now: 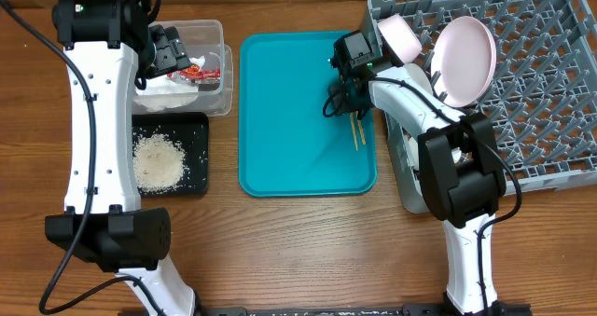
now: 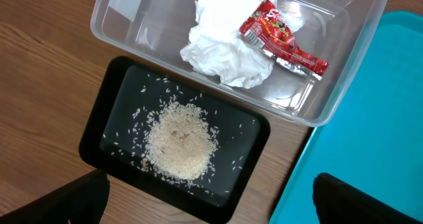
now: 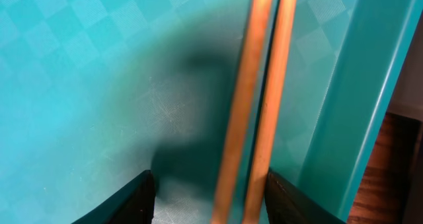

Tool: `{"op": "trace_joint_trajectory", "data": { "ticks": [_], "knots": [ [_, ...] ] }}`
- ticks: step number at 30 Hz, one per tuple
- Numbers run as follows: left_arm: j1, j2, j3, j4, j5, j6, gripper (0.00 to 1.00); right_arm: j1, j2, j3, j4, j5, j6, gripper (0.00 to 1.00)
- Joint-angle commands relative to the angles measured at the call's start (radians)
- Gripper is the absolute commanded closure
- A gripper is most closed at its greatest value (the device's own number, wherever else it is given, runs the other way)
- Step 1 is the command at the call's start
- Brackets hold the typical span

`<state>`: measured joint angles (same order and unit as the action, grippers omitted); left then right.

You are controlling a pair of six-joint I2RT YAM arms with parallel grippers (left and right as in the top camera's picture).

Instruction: Sort waste into correct bins and load items into the dishwasher

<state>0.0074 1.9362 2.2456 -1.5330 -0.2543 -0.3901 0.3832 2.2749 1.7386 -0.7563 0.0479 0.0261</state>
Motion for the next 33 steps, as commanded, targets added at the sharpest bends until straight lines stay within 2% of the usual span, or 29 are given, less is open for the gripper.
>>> {"op": "trace_joint_trajectory", "data": {
  "ticks": [1,18,22,27,33],
  "knots": [
    [0.005,0.008,0.006,0.001,0.001,-0.007,0.00,0.016,-0.035,0.026,-0.018,-0.013,0.003,0.44],
    [0.005,0.008,0.006,0.001,0.001,-0.007,0.00,0.062,-0.071,0.049,-0.047,-0.013,-0.023,0.44],
    [0.005,0.008,0.006,0.001,0.001,-0.007,0.00,0.114,-0.080,0.049,-0.084,-0.015,-0.059,0.44],
    [0.005,0.008,0.006,0.001,0.001,-0.007,0.00,0.173,-0.080,0.050,-0.083,0.127,-0.056,0.42],
    [0.005,0.008,0.006,0.001,0.001,-0.007,0.00,0.174,-0.081,0.063,-0.077,0.135,-0.053,0.39]
  ]
}}
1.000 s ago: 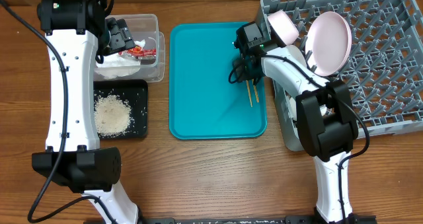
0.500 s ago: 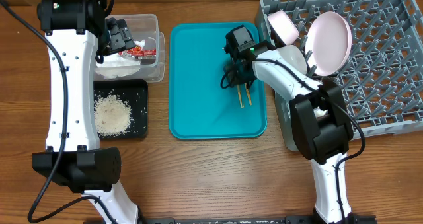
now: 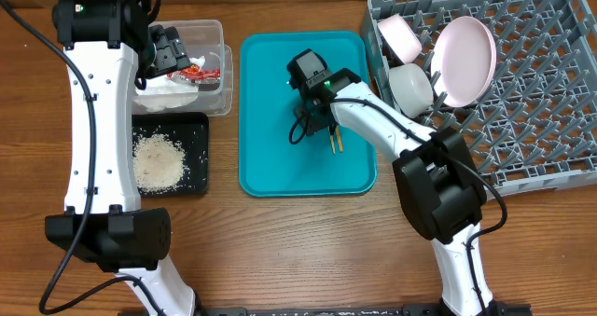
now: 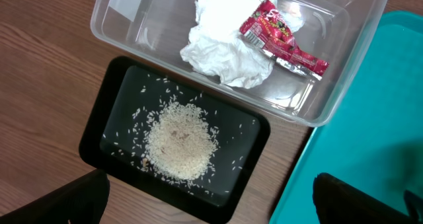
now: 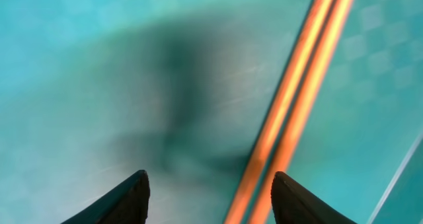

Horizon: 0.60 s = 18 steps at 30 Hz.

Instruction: Sort waste into correct bins and load items into the dishwasher

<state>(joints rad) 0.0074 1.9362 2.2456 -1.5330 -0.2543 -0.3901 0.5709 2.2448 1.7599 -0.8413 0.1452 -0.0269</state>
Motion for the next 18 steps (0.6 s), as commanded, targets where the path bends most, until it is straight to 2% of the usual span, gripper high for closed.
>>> {"op": "trace_joint_trajectory", "data": {
  "ticks": [1,18],
  "knots": [
    [0.005,0.008,0.006,0.001,0.001,-0.007,0.00,-0.017,-0.049,0.040,0.010,0.035,0.000,0.38],
    [0.005,0.008,0.006,0.001,0.001,-0.007,0.00,-0.017,-0.010,0.037,0.050,-0.039,0.000,0.38]
  ]
}}
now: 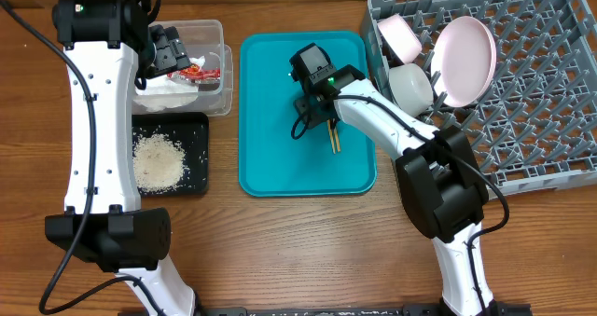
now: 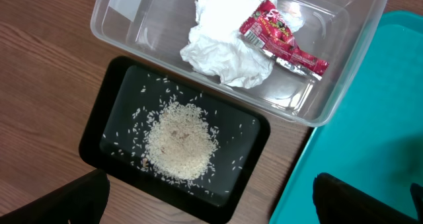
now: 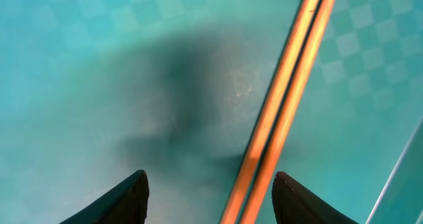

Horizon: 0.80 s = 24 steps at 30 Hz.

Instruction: Sort waste into correct bins and load items into the dishwasher

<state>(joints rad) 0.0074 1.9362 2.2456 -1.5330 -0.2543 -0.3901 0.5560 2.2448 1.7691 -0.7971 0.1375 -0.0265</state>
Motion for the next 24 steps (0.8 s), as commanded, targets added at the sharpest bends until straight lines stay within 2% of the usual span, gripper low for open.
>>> {"op": "trace_joint_trajectory", "data": {
  "ticks": [1,13,24],
  "knots": [
    [0.005,0.008,0.006,0.001,0.001,-0.007,0.00,-0.002,-0.010,0.026,0.006,-0.031,-0.001,0.38],
    [0.005,0.008,0.006,0.001,0.001,-0.007,0.00,-0.007,-0.010,-0.050,0.100,-0.038,0.000,0.38],
    [0.005,0.008,0.006,0.001,0.001,-0.007,0.00,-0.056,0.023,-0.053,0.115,-0.080,0.000,0.38]
  ]
}}
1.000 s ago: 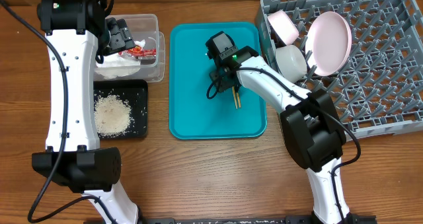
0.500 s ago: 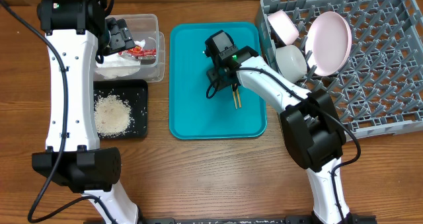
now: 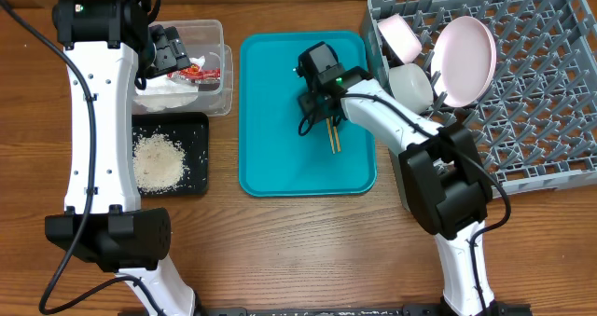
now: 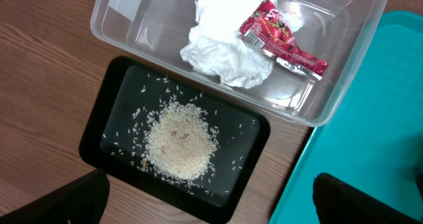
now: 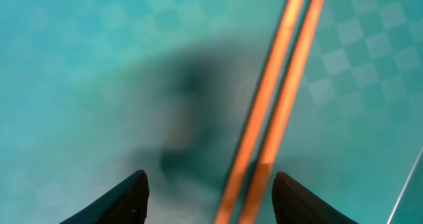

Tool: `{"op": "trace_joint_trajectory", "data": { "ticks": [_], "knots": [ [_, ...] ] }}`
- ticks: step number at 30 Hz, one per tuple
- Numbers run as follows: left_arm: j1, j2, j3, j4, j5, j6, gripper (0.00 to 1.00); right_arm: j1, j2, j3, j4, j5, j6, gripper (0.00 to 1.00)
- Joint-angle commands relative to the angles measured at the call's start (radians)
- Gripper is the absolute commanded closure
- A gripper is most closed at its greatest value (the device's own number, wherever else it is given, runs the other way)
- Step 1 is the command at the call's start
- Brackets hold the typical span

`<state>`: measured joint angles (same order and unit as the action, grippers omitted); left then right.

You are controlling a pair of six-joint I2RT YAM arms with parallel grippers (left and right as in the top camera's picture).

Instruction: Sort waste into correct bins and load items into the dishwasher

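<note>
A pair of wooden chopsticks (image 3: 333, 137) lies side by side on the teal tray (image 3: 280, 158). My right gripper (image 3: 322, 106) hangs open just over their far end; in the right wrist view the chopsticks (image 5: 277, 98) run between the two fingertips (image 5: 129, 197). My left gripper (image 3: 166, 50) is open above the clear plastic bin (image 3: 210, 36), which holds a crumpled white napkin (image 4: 221, 45) and a red wrapper (image 4: 281, 39). The black tray (image 4: 112, 128) carries a heap of rice (image 4: 180, 141). A grey dishwasher rack (image 3: 550, 92) stands at the right.
In the rack stand a pink plate (image 3: 466, 55), a pink cup (image 3: 401, 36) and a white bowl (image 3: 410, 85). Bare wooden table (image 3: 280, 251) lies in front of the trays.
My right gripper has shifted a little to the right and closer over the chopsticks, which now sit nearer the middle between the fingers. The left arm has not moved.
At first my right gripper stood at the tray's right edge with the chopsticks between its open fingers near the rim. Then gripper and chopsticks were further left on the tray. Since then the gripper has crept back right over them. The left gripper stayed over the bin.
</note>
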<state>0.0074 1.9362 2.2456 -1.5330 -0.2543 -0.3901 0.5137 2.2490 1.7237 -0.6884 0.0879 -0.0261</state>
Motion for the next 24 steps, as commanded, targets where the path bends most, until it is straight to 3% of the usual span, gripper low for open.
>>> {"op": "trace_joint_trajectory", "data": {
  "ticks": [1,17,24],
  "knots": [
    [0.005,0.008,0.006,0.001,0.001,-0.007,0.00,-0.014,0.022,-0.008,0.005,-0.031,-0.001,0.38],
    [0.005,0.008,0.006,0.001,0.001,-0.007,0.00,-0.007,0.023,-0.008,0.023,-0.029,-0.006,0.39],
    [0.005,0.008,0.006,0.001,0.000,-0.007,0.00,0.016,0.026,-0.008,0.030,0.004,-0.080,0.39]
  ]
}}
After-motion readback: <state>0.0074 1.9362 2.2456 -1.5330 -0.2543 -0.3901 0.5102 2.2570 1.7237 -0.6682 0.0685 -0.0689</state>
